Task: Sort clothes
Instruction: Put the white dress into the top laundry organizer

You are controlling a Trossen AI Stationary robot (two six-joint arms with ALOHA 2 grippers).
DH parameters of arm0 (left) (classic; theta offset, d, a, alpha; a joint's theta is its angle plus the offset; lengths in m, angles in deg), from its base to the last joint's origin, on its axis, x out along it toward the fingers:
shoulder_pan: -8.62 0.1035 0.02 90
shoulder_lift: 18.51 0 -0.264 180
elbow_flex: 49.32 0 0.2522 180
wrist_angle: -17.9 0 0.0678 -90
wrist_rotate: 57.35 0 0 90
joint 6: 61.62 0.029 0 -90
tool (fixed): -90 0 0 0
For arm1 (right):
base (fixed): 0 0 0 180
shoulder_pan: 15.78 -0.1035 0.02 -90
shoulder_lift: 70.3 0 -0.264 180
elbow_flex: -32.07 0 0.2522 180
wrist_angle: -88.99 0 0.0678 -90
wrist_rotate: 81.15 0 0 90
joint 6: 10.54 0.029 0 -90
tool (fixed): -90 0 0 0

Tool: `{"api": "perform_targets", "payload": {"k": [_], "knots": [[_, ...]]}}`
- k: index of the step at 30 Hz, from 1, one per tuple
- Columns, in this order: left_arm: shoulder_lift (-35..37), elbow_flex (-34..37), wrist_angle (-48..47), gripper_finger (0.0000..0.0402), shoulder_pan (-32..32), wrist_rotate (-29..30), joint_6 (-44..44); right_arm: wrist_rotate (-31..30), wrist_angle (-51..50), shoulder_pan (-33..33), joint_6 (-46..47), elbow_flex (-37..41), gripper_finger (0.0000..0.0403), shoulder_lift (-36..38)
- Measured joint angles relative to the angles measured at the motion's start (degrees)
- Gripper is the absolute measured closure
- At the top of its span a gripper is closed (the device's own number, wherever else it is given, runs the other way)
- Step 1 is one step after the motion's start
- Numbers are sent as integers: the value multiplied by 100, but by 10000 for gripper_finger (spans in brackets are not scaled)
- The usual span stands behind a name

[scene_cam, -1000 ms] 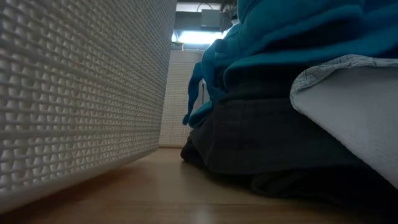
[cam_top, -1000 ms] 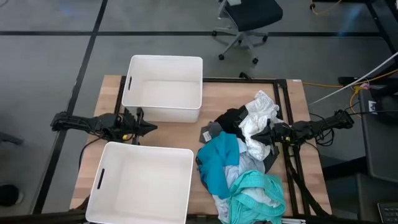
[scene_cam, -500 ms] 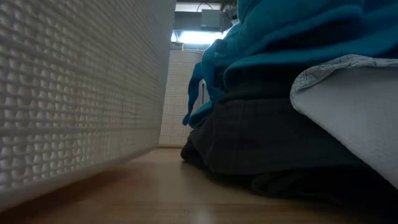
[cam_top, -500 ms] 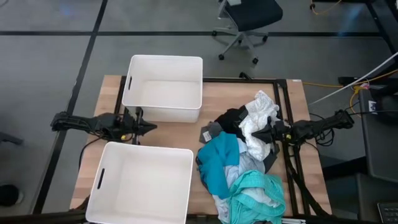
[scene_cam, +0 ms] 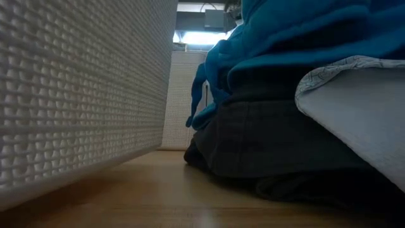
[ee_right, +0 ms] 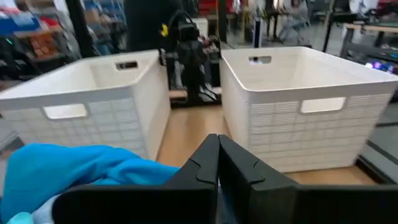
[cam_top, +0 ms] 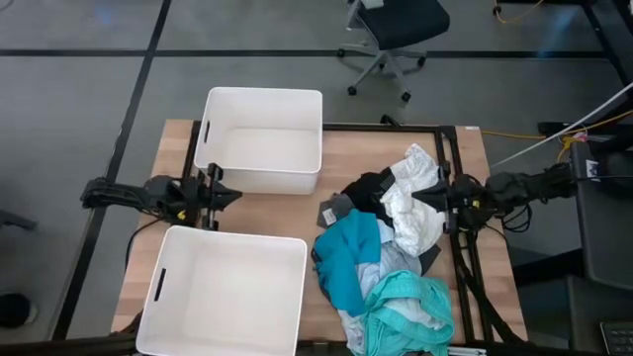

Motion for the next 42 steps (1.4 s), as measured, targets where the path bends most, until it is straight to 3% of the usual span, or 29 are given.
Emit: {"api": "perform_targets", "payload": {"k": [7,13,20,23,29,37,42], "knots": [[-100,-514,-559,396,-6,-124,-190,-327,-1187,0,254,-1464,391,-1321],[-324,-963,-1133,396,-4,-117,-488,-412,-1521,0,289,-2050,391,-1994],[-1155,-1368,-609,396,-4,-100,-335,-414,-1747,0,191,-2531,391,-2447],[-1674,-1494,-35,396,-4,-118,174,-407,-2492,0,644,-2947,391,-2755],[-2251,-1953,-13,396,-4,-152,781,-233,-4319,0,2174,-3598,391,-3481],[-2519,-2006,-23,396,-4,-158,901,199,-4658,52,3458,-3649,389,-4165],[-2511,-2006,-22,396,-4,-166,901,802,-5112,387,4006,-3966,337,-4442]]}}
